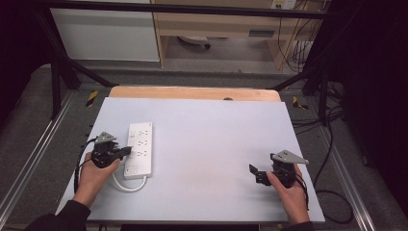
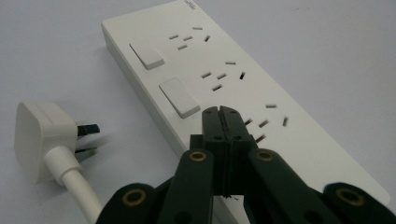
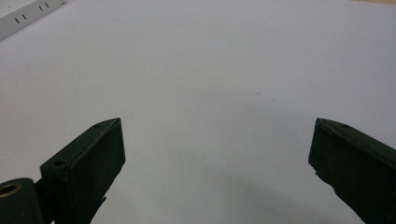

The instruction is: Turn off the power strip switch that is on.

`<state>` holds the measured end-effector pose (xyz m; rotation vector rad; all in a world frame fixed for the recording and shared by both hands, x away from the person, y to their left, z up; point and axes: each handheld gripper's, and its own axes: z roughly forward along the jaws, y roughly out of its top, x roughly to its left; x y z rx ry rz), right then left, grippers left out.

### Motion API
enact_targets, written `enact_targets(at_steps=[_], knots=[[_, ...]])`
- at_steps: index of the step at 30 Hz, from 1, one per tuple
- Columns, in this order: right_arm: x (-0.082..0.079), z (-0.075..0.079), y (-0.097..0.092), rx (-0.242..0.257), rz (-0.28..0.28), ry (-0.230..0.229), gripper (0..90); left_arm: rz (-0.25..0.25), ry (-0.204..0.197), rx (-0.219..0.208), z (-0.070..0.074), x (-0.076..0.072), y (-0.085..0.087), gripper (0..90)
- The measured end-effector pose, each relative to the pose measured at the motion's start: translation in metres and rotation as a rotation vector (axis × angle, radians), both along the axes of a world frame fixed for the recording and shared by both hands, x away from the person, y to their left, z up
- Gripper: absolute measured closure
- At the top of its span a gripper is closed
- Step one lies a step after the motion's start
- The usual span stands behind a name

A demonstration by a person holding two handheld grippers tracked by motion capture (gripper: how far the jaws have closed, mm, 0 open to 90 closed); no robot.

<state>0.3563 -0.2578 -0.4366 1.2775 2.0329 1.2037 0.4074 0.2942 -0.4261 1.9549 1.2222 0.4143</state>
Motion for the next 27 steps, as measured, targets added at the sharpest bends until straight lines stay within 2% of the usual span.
enact_targets(at_steps=[27], knots=[[-0.0002,0.0,0.0004,0.0,0.001,-0.001,4.2,-0.007,0.001,0.009,-0.0024,0.0064,-0.0023,90.0]])
